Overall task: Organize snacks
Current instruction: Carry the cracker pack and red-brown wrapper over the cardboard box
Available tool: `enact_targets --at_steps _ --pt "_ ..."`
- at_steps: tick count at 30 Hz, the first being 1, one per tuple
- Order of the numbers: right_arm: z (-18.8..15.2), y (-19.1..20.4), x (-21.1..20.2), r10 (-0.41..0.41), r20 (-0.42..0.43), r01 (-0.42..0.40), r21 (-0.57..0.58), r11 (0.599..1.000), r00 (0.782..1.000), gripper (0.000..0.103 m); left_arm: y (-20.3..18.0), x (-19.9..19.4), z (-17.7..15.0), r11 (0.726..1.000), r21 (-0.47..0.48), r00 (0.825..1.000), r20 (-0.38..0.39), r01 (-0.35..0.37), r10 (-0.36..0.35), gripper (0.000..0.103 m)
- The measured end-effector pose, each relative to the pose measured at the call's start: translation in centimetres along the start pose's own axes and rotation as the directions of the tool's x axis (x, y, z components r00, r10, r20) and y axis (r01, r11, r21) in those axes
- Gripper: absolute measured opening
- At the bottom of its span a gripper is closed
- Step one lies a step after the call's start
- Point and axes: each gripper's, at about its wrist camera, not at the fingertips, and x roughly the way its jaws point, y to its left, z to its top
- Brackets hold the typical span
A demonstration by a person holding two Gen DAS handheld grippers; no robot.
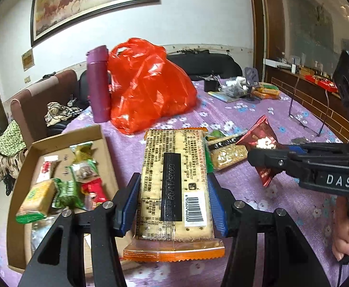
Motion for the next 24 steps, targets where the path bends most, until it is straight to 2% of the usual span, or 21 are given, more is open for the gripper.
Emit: enact_targets --at_steps 14,24 --pt "0.5 7.4 3.5 0.086 -0.052 -0.090 -0.071 0.993 0.995 0.033 7.4 -1.5 -1.0 0.989 -0.115 0.996 0.004 -0.090 0.091 0.053" --pt "0.9 12.2 7.9 0.173 -0.113 -0.181 -0.059 0.982 0.978 0.033 14.8 -1.6 -2.7 0.954 -0.244 0.985 -0.057 -0.172 0.163 0.053"
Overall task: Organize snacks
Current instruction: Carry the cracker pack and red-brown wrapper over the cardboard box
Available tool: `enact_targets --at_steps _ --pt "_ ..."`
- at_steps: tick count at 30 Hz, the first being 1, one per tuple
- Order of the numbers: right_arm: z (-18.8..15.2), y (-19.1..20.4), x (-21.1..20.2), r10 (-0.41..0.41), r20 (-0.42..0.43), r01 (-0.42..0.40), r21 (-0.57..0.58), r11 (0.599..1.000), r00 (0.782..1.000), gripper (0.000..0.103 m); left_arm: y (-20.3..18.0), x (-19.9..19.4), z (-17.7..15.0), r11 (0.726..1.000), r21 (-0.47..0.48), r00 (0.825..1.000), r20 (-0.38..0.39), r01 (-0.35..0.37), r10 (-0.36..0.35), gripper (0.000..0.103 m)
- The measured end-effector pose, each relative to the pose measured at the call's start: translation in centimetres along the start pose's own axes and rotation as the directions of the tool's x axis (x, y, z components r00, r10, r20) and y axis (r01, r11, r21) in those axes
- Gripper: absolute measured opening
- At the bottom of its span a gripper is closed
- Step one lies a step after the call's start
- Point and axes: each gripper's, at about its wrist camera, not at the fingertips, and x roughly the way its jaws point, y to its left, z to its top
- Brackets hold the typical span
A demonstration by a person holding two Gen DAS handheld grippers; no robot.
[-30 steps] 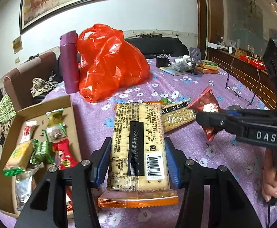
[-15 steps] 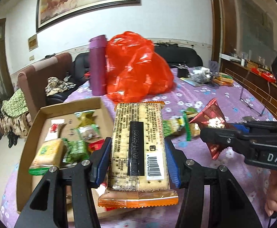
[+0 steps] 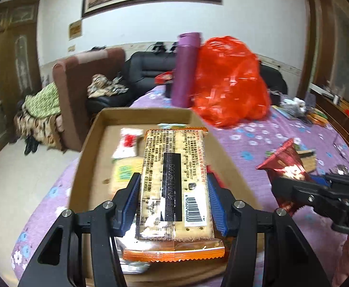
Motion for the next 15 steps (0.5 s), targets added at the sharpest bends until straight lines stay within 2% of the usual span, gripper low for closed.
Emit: enact_targets --at_steps 4,9,15 --pt "0.1 1.3 2.3 0.022 -0.036 -0.022 -0.006 1.000 0.999 0.033 1.7 0.4 0.0 0.999 -0.036 1.000 -0.013 -0.003 0.002 0.053" --pt "-0.3 2.4 4.8 0.028 -0.086 -0.030 -0.021 0.999 0.996 0.033 1.9 1.0 -0.1 0.999 -0.033 0.999 -0.034 0.013 -0.014 0.053" --pt "-0.7 1.5 6.1 0.033 -0.105 -0.032 0.009 0.999 0.994 0.033 2.4 1.4 0.2 0.999 -0.051 0.999 -0.042 0.014 -0.016 0.054"
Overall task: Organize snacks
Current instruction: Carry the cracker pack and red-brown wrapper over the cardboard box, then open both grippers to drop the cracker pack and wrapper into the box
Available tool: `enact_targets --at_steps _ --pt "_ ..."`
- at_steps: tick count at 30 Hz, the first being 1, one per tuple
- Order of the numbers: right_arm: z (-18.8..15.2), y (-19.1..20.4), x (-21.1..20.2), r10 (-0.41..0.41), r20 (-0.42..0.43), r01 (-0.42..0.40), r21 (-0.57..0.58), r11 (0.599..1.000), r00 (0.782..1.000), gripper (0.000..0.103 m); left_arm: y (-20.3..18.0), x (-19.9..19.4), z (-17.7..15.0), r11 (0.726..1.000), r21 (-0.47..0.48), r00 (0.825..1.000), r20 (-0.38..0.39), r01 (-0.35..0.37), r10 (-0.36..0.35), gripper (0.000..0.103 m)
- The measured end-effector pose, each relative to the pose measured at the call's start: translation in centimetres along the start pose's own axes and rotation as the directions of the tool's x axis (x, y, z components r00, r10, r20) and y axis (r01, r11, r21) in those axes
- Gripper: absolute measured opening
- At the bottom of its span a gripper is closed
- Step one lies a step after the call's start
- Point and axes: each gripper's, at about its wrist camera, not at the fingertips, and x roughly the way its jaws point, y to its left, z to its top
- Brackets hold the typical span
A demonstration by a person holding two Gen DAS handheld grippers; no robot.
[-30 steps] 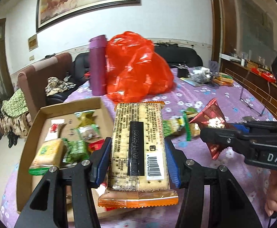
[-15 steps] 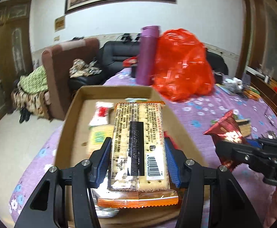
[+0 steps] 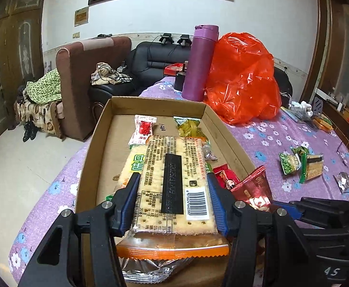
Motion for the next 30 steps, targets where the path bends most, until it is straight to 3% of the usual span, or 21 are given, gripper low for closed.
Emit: enact_targets --at_steps 13,18,24,30 --pt "-0.3 1.4 0.5 -0.013 -0.009 0.012 -0.069 0.998 1.000 0.039 1.1 -0.4 -0.2 0.998 -0.051 0.999 0.015 0.042 -0.041 0.057" --pt "-0.3 1.4 -0.8 -0.020 0.017 0.022 -0.074 0.997 1.000 0.044 1.0 -1.1 -0.2 0.997 -0.052 0.998 0.050 0.049 -0.046 0.066" --pt "-0.1 1.2 -2.7 -0.016 0.054 0.019 -0.068 0.997 0.998 0.045 1.4 -1.4 -0.2 0.996 -0.074 0.997 0.067 0.046 -0.041 0.066" --pt "0.2 -1.3 -5.8 -0.027 0.103 0.026 0.007 1.000 0.994 0.045 0.9 -1.6 -0.2 0.999 -0.045 0.997 0.072 0.026 -0.023 0.067"
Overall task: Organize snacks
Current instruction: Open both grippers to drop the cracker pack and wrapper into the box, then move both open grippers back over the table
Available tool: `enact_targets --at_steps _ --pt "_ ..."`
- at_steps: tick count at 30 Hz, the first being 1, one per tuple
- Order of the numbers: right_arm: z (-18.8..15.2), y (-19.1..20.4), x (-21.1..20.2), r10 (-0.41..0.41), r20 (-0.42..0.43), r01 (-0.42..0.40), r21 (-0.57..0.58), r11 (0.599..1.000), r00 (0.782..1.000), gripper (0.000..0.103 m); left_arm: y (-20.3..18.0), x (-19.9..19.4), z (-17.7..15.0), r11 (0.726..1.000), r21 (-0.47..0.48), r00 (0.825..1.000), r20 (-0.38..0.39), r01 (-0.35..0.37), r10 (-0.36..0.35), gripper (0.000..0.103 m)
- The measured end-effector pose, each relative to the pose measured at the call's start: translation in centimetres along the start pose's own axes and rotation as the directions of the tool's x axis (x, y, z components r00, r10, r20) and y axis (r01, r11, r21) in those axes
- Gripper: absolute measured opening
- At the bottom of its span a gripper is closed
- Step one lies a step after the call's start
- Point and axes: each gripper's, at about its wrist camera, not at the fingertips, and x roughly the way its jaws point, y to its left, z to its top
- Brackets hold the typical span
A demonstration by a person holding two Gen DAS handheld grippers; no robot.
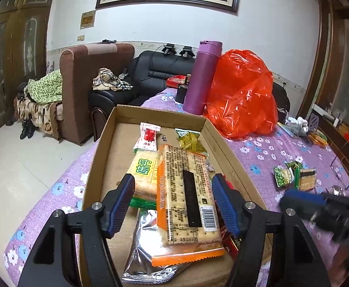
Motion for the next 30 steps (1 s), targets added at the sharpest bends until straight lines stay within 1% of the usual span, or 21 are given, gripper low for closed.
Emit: enact_targets --at_steps 3,6,10,13,16,17,18,19,20,21,23,24,27,28,29,30 --pt "0.4 -2.2 -1.8 -0.013 0.030 0.012 0.051 0.999 0.999 0.045 -1.0 -0.3 0.0 0.999 0.042 1.000 0.007 -0.019 0.018 0.067" --pt "0.4 -4.7 -4.1 -0.040 0.071 0.033 0.099 0.995 0.997 0.046 -2.4 -1.0 0.3 0.996 0.084 1.000 0.016 -0.017 0.016 0.067" --pt "0.1 -8.5 -7.1 -0.073 0.109 0.052 0.188 0.981 0.991 0.048 -5.0 -2.0 0.8 0.991 0.132 0.999 0.022 0.027 -0.031 0.071" --pt "0.0 -11.5 -9.6 -0.125 0.136 0.087 0.256 0.963 0.983 0.048 -7.5 -2.0 1.1 0.982 0.177 0.998 -0.001 0.069 -0.070 0.072" --pt "-0.2 -14.6 -12.6 -0.243 0.148 0.188 0.309 0.932 0.959 0.052 -10.6 -1.2 1.2 0.966 0.225 0.991 -0.055 0.129 -0.119 0.072" --pt "-0.4 -15.9 -13.6 -0.286 0.147 0.224 0.336 0.915 0.947 0.058 -11.9 -0.8 1.3 0.956 0.246 0.986 -0.085 0.162 -0.145 0.073" --pt "-0.7 -17.0 -14.4 -0.326 0.145 0.256 0.365 0.895 0.934 0.061 -13.0 -0.5 1.4 0.947 0.260 0.980 -0.107 0.188 -0.165 0.073" --pt "-1.0 -18.3 -15.4 -0.377 0.145 0.296 0.393 0.871 0.915 0.061 -14.5 0.0 1.6 0.935 0.273 0.972 -0.135 0.225 -0.195 0.075" --pt "-1.2 -18.9 -15.9 -0.406 0.146 0.321 0.404 0.857 0.902 0.061 -15.6 0.5 1.6 0.926 0.280 0.963 -0.157 0.254 -0.217 0.077" --pt "-1.6 -20.2 -16.7 -0.455 0.144 0.360 0.427 0.830 0.879 0.061 -16.8 1.1 1.9 0.915 0.288 0.955 -0.179 0.282 -0.237 0.080" --pt "-2.4 -22.0 -17.6 -0.509 0.133 0.399 0.469 0.788 0.851 0.061 -19.4 2.7 2.3 0.897 0.313 0.944 -0.212 0.312 -0.254 0.080" --pt "-2.8 -22.9 -18.0 -0.524 0.133 0.406 0.483 0.776 0.841 0.061 -20.6 3.5 2.4 0.889 0.325 0.939 -0.230 0.322 -0.256 0.081" --pt "-3.9 -24.6 -18.8 -0.549 0.119 0.421 0.516 0.746 0.827 0.061 -23.9 6.1 2.9 0.872 0.325 0.917 -0.287 0.366 -0.278 0.081" --pt "-4.2 -25.3 -19.0 -0.540 0.118 0.408 0.529 0.744 0.833 0.061 -24.7 6.8 3.0 0.868 0.334 0.915 -0.296 0.368 -0.275 0.081" --pt "-4.4 -25.9 -19.1 -0.540 0.111 0.406 0.539 0.738 0.834 0.060 -25.8 7.6 3.0 0.862 0.354 0.917 -0.300 0.363 -0.263 0.081" --pt "-4.5 -26.3 -19.1 -0.558 0.095 0.425 0.547 0.721 0.824 0.060 -26.6 8.3 2.9 0.857 0.374 0.920 -0.300 0.355 -0.251 0.081"
